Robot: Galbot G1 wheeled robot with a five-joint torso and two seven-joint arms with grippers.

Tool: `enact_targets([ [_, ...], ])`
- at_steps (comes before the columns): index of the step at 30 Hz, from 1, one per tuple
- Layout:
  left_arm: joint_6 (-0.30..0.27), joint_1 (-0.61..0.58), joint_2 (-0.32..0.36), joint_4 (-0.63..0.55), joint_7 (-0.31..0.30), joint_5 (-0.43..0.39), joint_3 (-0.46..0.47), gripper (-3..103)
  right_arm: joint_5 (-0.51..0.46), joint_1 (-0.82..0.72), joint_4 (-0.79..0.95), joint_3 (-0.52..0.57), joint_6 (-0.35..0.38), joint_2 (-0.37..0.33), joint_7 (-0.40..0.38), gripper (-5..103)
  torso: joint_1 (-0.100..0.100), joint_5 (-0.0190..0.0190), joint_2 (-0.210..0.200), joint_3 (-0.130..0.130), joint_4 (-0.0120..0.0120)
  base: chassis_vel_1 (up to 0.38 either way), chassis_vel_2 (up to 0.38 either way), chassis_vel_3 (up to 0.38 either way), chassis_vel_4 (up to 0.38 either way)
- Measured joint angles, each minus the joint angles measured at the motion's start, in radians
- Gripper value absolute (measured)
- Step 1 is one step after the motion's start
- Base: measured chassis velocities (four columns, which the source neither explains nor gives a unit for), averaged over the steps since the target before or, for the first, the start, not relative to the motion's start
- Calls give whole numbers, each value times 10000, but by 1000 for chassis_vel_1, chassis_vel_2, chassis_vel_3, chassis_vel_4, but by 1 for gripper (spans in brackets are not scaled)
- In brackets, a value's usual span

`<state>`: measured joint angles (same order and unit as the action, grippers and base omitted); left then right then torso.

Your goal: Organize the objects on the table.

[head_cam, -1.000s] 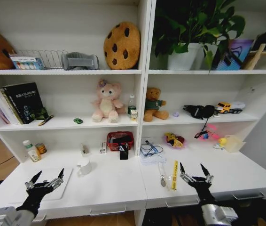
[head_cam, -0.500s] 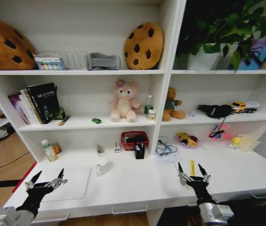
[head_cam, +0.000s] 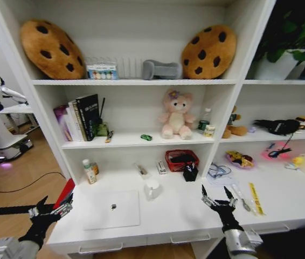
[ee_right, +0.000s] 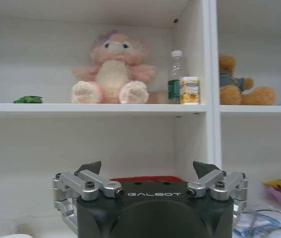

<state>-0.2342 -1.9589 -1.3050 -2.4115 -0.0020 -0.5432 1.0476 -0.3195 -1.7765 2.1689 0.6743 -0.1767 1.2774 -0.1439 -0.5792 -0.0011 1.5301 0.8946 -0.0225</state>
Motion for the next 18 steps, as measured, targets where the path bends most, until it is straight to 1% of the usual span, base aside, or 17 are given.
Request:
enact_targets([
  [3,0,0,0,-1,0,1,1,100,12,-47,29,1,-25,-5,-47,100,1,15,0,-1,4,84,47,21,-81],
  [5,0,0,-1,0,0,1,1,100,27,-109,79,22,-43,-11,-64,100,-2,11,-2,1,8,0,0,0,0],
  [6,0,0,-1,-1,1,0,-3,100,36,-180,116,53,-56,-34,-70,100,-4,12,-3,3,1,-37,-43,63,18],
  [8,0,0,-1,-1,5,0,-4,100,42,-221,121,74,-70,-62,-74,100,-2,17,-2,2,-2,-76,-43,55,15],
  [9,0,0,-1,-1,8,0,-6,100,47,-234,120,90,-76,-78,-77,100,-3,14,-3,2,-4,-96,-93,47,53],
  [14,-1,0,-2,-1,11,1,-5,100,126,-263,66,37,-84,-71,-79,100,2,13,1,-1,1,-39,-50,27,45],
  [18,0,0,-2,-1,11,0,-5,100,246,-265,-27,-8,-91,-50,-77,100,13,10,-23,-13,-2,0,0,0,0],
])
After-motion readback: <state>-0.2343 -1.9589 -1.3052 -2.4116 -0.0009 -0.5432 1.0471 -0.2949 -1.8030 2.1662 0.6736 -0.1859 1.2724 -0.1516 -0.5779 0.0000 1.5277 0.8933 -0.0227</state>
